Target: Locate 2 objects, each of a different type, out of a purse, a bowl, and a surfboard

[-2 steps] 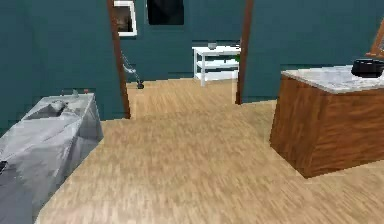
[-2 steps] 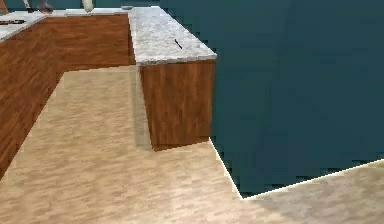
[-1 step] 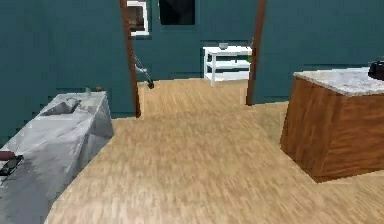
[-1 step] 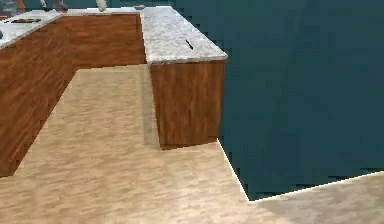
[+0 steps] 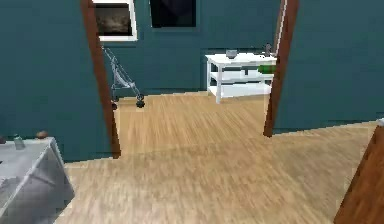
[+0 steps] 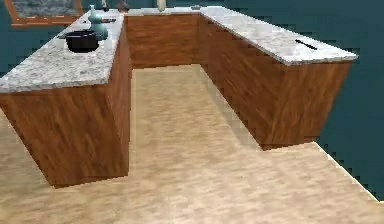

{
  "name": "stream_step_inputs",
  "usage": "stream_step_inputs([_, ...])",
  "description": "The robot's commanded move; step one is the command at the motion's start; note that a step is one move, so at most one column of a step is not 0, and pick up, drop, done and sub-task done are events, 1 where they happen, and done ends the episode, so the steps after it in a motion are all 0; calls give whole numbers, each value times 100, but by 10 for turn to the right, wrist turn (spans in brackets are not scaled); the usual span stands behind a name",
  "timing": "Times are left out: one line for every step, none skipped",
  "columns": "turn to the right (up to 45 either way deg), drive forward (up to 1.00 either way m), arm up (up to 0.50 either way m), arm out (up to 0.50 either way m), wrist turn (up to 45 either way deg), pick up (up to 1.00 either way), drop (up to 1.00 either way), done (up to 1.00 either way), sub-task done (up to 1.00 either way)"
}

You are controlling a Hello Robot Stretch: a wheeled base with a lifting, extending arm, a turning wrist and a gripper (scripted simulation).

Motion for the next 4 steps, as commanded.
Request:
stream_step_inputs([0,100,0,0,0,0,0,0,0])
stream_step_inputs([-30,0,0,0,0,0,0,0,0])
stream_step_inputs([0,100,0,0,0,0,0,0,0])
stream_step_inputs([0,100,0,0,0,0,0,0,0])
